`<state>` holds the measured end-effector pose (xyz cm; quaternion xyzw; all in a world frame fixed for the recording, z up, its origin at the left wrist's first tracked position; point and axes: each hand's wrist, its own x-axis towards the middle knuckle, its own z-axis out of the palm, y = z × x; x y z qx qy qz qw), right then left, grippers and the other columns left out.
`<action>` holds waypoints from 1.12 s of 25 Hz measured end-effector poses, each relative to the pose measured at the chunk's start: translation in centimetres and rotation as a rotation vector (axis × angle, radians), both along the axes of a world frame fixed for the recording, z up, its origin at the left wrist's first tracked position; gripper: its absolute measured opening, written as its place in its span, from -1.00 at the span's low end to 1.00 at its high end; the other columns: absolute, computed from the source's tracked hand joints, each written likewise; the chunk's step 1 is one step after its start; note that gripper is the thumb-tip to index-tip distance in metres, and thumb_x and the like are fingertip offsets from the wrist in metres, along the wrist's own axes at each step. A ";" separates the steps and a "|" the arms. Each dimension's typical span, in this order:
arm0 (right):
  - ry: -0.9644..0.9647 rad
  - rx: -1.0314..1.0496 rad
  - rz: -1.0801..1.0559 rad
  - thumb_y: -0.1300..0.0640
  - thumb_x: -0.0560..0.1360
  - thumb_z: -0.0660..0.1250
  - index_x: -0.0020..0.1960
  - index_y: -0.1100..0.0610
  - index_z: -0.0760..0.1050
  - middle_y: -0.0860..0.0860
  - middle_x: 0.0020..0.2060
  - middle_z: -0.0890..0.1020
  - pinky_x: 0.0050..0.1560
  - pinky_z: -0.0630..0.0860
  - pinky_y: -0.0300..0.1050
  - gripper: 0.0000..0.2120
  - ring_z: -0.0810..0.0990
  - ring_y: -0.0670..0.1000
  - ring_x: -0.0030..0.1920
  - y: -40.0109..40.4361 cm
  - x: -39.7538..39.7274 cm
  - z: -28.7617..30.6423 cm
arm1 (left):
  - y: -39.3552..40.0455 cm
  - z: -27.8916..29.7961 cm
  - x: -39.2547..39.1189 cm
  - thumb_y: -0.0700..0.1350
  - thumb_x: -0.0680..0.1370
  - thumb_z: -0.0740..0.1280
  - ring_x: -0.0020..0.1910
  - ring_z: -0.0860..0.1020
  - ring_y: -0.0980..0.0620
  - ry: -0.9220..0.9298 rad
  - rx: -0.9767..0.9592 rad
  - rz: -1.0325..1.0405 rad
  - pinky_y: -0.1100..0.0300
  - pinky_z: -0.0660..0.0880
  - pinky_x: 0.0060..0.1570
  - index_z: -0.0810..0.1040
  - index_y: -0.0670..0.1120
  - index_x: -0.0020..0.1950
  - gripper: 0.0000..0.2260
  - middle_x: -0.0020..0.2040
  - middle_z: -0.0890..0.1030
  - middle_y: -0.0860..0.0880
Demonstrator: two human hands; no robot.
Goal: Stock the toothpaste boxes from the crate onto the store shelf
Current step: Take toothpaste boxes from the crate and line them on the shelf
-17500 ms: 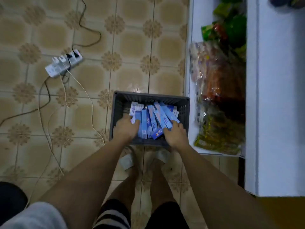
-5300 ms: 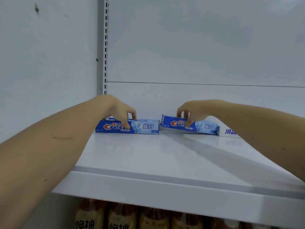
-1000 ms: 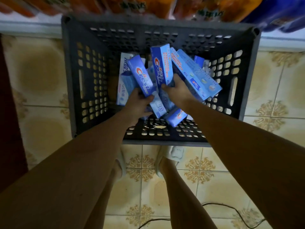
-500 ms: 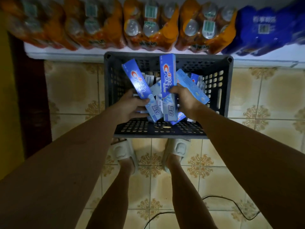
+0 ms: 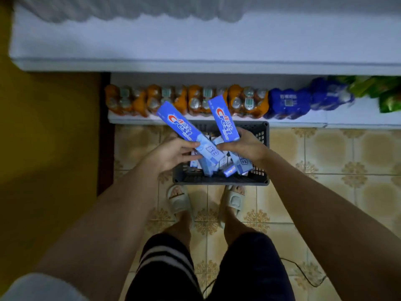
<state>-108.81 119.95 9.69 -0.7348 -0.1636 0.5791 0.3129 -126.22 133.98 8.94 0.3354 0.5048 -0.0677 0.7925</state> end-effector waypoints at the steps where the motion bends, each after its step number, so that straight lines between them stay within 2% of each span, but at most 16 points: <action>1: -0.008 0.017 -0.007 0.09 0.39 0.56 0.16 0.12 0.49 0.02 -0.10 0.64 -0.16 0.52 -0.15 -0.59 0.62 0.03 -0.10 -0.2 -0.3 2.9 | 0.5 3.0 -0.3 -0.41 0.51 0.34 0.08 0.64 -0.12 -0.032 0.017 0.037 0.04 0.65 -0.14 0.40 -0.33 0.37 -0.57 0.17 0.62 -0.21; 4: -0.026 0.113 -0.014 0.15 0.38 0.56 0.20 0.10 0.49 0.08 -0.02 0.68 -0.06 0.62 -0.06 -0.56 0.67 0.05 -0.09 0.2 -1.6 11.7 | 1.8 11.7 -1.3 -0.43 0.51 0.31 0.03 0.65 -0.12 -0.144 0.068 0.155 0.05 0.65 -0.11 0.46 -0.31 0.29 -0.66 0.15 0.61 -0.24; 7: -0.051 0.234 -0.079 0.19 0.37 0.57 0.08 0.02 0.52 0.10 -0.01 0.70 -0.09 0.65 -0.09 -0.64 0.69 0.03 -0.14 1.4 -2.3 18.9 | 2.5 18.9 -2.1 -0.43 0.53 0.30 -0.06 0.68 -0.11 -0.242 0.123 0.209 0.07 0.65 -0.14 0.48 -0.28 0.17 -0.77 0.07 0.63 -0.24; 9: -0.088 0.279 -0.087 0.14 0.36 0.57 0.10 0.01 0.50 0.06 -0.01 0.70 -0.12 0.63 -0.10 -0.61 0.69 0.04 -0.11 2.2 -2.3 22.7 | 2.8 22.8 -2.1 -0.40 0.54 0.30 -0.02 0.67 -0.13 -0.295 0.167 0.221 0.05 0.66 -0.12 0.50 -0.27 0.11 -0.83 0.03 0.65 -0.22; 11: -0.125 0.305 -0.056 0.09 0.37 0.57 0.13 0.01 0.47 0.04 0.00 0.69 -0.10 0.63 -0.07 -0.59 0.69 0.07 -0.07 2.9 -1.8 25.8 | 3.4 26.3 -2.3 -0.30 0.57 0.31 0.07 0.63 -0.13 -0.342 0.176 0.239 0.00 0.65 -0.05 0.52 -0.21 0.10 -0.88 -0.01 0.69 -0.16; 12: -0.148 0.319 -0.032 0.07 0.36 0.57 0.13 -0.01 0.46 0.04 0.01 0.69 -0.06 0.64 -0.03 -0.58 0.70 0.09 -0.05 3.1 -1.6 27.4 | 3.8 28.0 -2.4 -0.18 0.59 0.31 0.10 0.61 -0.13 -0.368 0.159 0.258 -0.03 0.64 -0.02 0.52 -0.18 0.14 -0.85 0.01 0.70 -0.14; 14: -0.186 0.333 -0.002 0.02 0.34 0.59 0.13 -0.01 0.46 0.03 0.01 0.70 0.01 0.64 0.05 -0.55 0.70 0.10 -0.04 3.4 -0.6 29.7 | 5.4 30.9 -3.0 0.13 0.59 0.24 0.17 0.58 -0.17 -0.427 0.119 0.346 -0.10 0.63 0.00 0.47 -0.14 0.27 -0.60 0.15 0.64 -0.17; 17: -0.228 0.379 0.027 0.08 0.36 0.57 0.11 0.02 0.47 0.04 -0.02 0.71 -0.05 0.63 -0.04 -0.59 0.71 0.04 -0.11 3.9 0.9 33.6 | 8.9 34.8 -4.6 0.39 0.52 0.12 0.26 0.53 -0.26 -0.491 0.154 0.476 -0.24 0.58 0.02 0.38 -0.15 0.43 -0.28 0.30 0.54 -0.23; 19: -0.233 0.434 0.045 0.17 0.38 0.55 0.07 -0.02 0.46 0.05 -0.05 0.70 -0.13 0.61 -0.14 -0.63 0.70 0.00 -0.18 4.3 1.7 36.2 | 11.2 38.1 -5.6 0.42 0.51 0.09 0.26 0.54 -0.24 -0.417 0.265 0.323 -0.22 0.55 0.06 0.41 -0.18 0.42 -0.23 0.29 0.55 -0.25; 22: -0.280 0.494 0.084 0.25 0.39 0.54 0.01 -0.01 0.46 0.00 -0.11 0.68 -0.27 0.59 -0.24 -0.66 0.68 -0.05 -0.23 4.8 2.5 39.9 | 13.0 44.3 -5.2 0.37 0.46 0.21 0.16 0.61 -0.13 -0.127 0.539 -0.282 -0.15 0.57 0.06 0.56 -0.09 0.29 -0.36 0.19 0.65 -0.16; 25: -0.317 0.524 0.139 0.23 0.39 0.54 0.04 0.05 0.45 0.02 -0.12 0.69 -0.30 0.58 -0.25 -0.66 0.68 -0.05 -0.25 5.6 2.8 42.3 | 12.5 48.9 -2.9 0.32 0.40 0.38 0.01 0.64 -0.04 0.153 0.768 -0.842 -0.13 0.59 0.11 0.60 0.05 0.22 -0.49 0.08 0.68 -0.06; 26: -0.340 0.531 0.146 0.21 0.39 0.54 0.05 0.05 0.45 0.02 -0.11 0.69 -0.29 0.58 -0.25 -0.65 0.68 -0.05 -0.25 5.8 2.9 42.8 | 12.2 49.6 -2.0 0.33 0.37 0.42 0.02 0.65 -0.04 0.237 0.835 -0.965 -0.10 0.58 0.15 0.58 0.07 0.22 -0.48 0.09 0.67 -0.04; 28: -0.360 0.549 0.145 0.18 0.39 0.55 0.08 0.05 0.46 0.03 -0.10 0.69 -0.26 0.58 -0.23 -0.64 0.68 -0.04 -0.24 5.9 3.4 43.7 | 11.4 50.2 -0.8 0.35 0.33 0.43 0.10 0.63 -0.05 0.344 0.932 -1.081 0.01 0.56 0.17 0.56 0.08 0.22 -0.43 0.14 0.64 -0.04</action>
